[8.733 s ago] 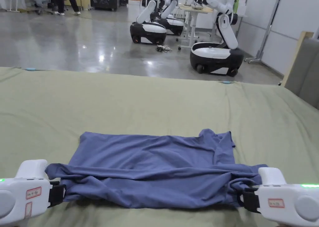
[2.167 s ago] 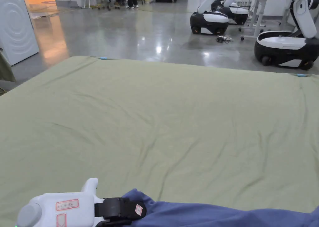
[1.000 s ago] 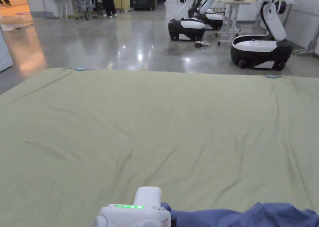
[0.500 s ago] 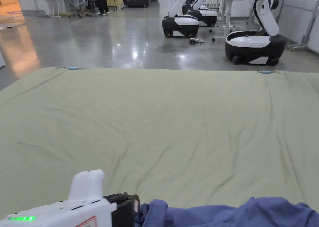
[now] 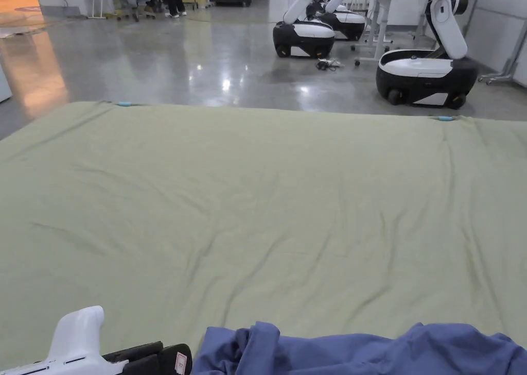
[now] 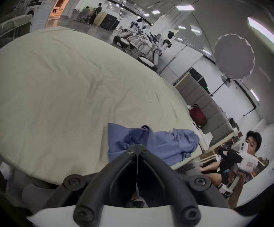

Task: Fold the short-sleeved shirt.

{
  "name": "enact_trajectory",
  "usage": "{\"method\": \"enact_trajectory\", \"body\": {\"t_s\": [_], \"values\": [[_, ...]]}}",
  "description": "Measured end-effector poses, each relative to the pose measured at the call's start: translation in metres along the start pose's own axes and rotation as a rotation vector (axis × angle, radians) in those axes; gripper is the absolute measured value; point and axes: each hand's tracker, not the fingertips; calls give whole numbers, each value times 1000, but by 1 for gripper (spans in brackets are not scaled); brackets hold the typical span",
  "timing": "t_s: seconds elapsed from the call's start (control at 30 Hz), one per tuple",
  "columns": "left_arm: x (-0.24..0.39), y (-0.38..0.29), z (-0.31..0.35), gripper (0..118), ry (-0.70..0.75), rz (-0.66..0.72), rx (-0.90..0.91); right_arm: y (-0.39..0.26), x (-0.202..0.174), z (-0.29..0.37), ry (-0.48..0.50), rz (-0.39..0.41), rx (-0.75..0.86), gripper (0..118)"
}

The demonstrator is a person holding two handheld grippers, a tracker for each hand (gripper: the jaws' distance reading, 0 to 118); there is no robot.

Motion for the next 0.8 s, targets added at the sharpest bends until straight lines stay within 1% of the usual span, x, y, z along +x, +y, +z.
{"method": "enact_trajectory", "body": {"t_s": [0.03, 0.07, 0.1, 0.13, 0.17, 0.2, 0.23, 0.27, 0.3, 0.37, 0.4, 0.5, 0.6, 0.7, 0.77, 0.8], "values": [[0, 0, -7, 0, -34, -15, -29, 2, -8, -6, 33, 33, -17, 3], [-4, 2, -19, 0, -101, -20, -60, 4, -17, -12, 61, 66, -28, 3], [-9, 3, -32, 0, -154, 5, -90, 6, -24, -16, 77, 87, -27, 3], [-19, 5, -53, 0, -254, 73, -147, 7, -30, -20, 95, 101, -15, 3], [-27, 6, -76, 0, -360, 154, -184, 9, -33, -22, 110, 94, -7, 3], [-29, 5, -94, 0, -348, 221, -206, 10, -34, -22, 119, 88, -5, 3], [-28, 5, -110, 0, -296, 211, -221, 10, -35, -20, 127, 84, 3, 3], [-24, 5, -126, 0, -304, 145, -250, 10, -35, -16, 132, 81, 12, 3], [-21, 4, -141, 0, -310, 135, -272, 10, -33, -13, 136, 73, 14, 3], [-14, -2, -167, 0, -362, 214, -338, 9, -29, -10, 135, 58, 17, 3], [-9, -5, -176, 0, -384, 208, -358, 8, -27, -9, 126, 52, 15, 3], [5, -13, -191, 0, -379, 170, -378, 2, -19, -6, 82, 43, 7, 3], [13, -5, -166, 0, -368, 158, -344, 4, -16, -4, 62, 33, 5, 3], [14, 9, -111, 0, -421, 124, -250, 4, -11, 0, 54, 31, 6, 3], [5, 15, -73, 0, -401, 116, -196, 3, -10, 1, 44, 33, 6, 3], [-4, 16, -58, 3, -392, 113, -162, 3, -9, 2, 39, 32, 7, 3]]}}
